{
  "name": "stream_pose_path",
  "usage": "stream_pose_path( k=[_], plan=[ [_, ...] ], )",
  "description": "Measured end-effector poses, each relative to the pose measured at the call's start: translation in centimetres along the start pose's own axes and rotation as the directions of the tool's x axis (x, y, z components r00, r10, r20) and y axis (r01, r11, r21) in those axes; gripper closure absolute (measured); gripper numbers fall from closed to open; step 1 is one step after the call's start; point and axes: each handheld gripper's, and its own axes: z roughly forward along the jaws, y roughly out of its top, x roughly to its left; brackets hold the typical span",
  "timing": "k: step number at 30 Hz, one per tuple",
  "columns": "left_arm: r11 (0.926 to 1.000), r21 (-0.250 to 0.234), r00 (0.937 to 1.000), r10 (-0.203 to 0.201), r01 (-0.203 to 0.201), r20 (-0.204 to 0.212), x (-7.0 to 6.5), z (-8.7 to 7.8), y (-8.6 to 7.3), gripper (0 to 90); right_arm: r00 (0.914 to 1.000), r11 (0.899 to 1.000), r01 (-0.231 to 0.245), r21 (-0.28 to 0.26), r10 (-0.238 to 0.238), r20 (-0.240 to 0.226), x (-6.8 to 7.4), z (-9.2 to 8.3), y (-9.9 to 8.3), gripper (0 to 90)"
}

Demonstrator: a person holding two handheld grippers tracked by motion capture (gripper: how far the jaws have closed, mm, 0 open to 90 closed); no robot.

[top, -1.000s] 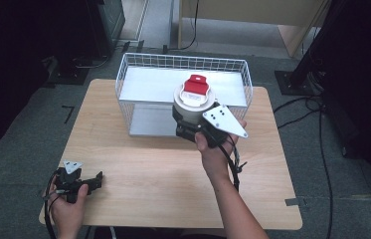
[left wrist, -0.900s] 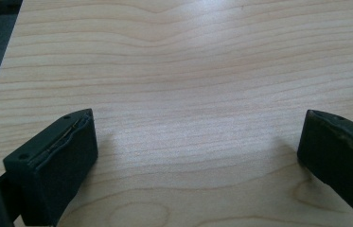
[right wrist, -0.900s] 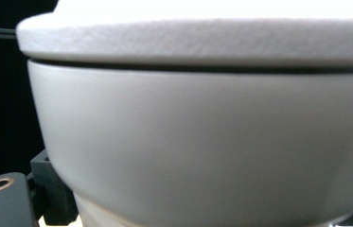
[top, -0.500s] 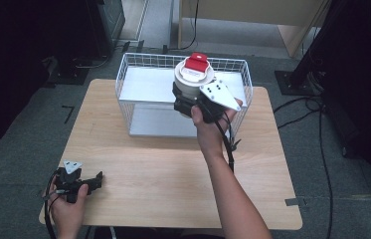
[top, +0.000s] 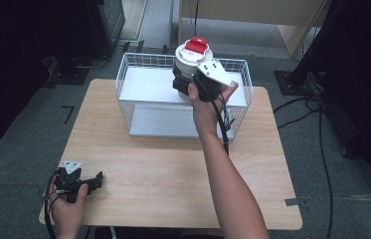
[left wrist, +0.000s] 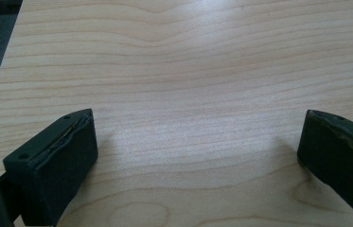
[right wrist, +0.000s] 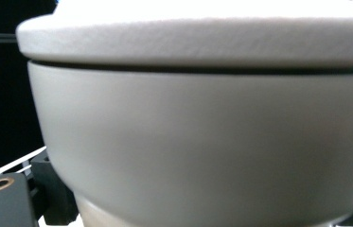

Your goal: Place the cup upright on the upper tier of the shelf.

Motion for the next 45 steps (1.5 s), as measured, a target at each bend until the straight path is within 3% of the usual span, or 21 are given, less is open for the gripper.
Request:
stream_pose_path(
  k=[9, 19, 24, 32, 42, 45],
  plan=[
    [1.0, -0.001, 1.0, -0.002, 0.002, 0.001, 0.0, 0.0, 0.0, 0.0, 0.9992, 1.0, -0.004, 0.028, 0.002, 0.04, -0.3, 3.5, -0.7, 9.3],
    [1.0, -0.001, 1.0, -0.003, 0.003, 0.001, 0.0, 0.0, 0.0, 0.0, 0.9957, 0.999, -0.015, 0.051, 0.01, 0.092, -0.9, 5.4, -1.4, 9.3],
    [1.0, 0.001, 1.0, -0.001, 0.001, 0.002, 0.0, 0.0, 0.0, 0.0, 0.9943, 0.998, -0.039, 0.046, 0.034, 0.101, -1.1, 5.5, -1.4, 9.2],
    [1.0, 0.001, 1.0, -0.001, 0.001, 0.001, 0.0, 0.0, 0.0, 0.0, 0.9916, 0.999, -0.023, 0.048, 0.016, 0.129, -1.4, 5.7, -1.9, 8.8],
    [1.0, 0.002, 1.0, 0.0, 0.0, 0.001, 0.0, 0.0, 0.0, 0.0, 0.9928, 0.999, 0.02, 0.044, -0.026, 0.117, -1.5, 5.4, -2.1, 7.0],
    [1.0, 0.001, 1.0, 0.0, 0.0, 0.001, 0.0, 0.0, 0.0, 0.0, 0.9935, 0.999, 0.022, 0.036, -0.026, 0.111, -1.4, 5.1, -2.0, 0.0]
  ],
)
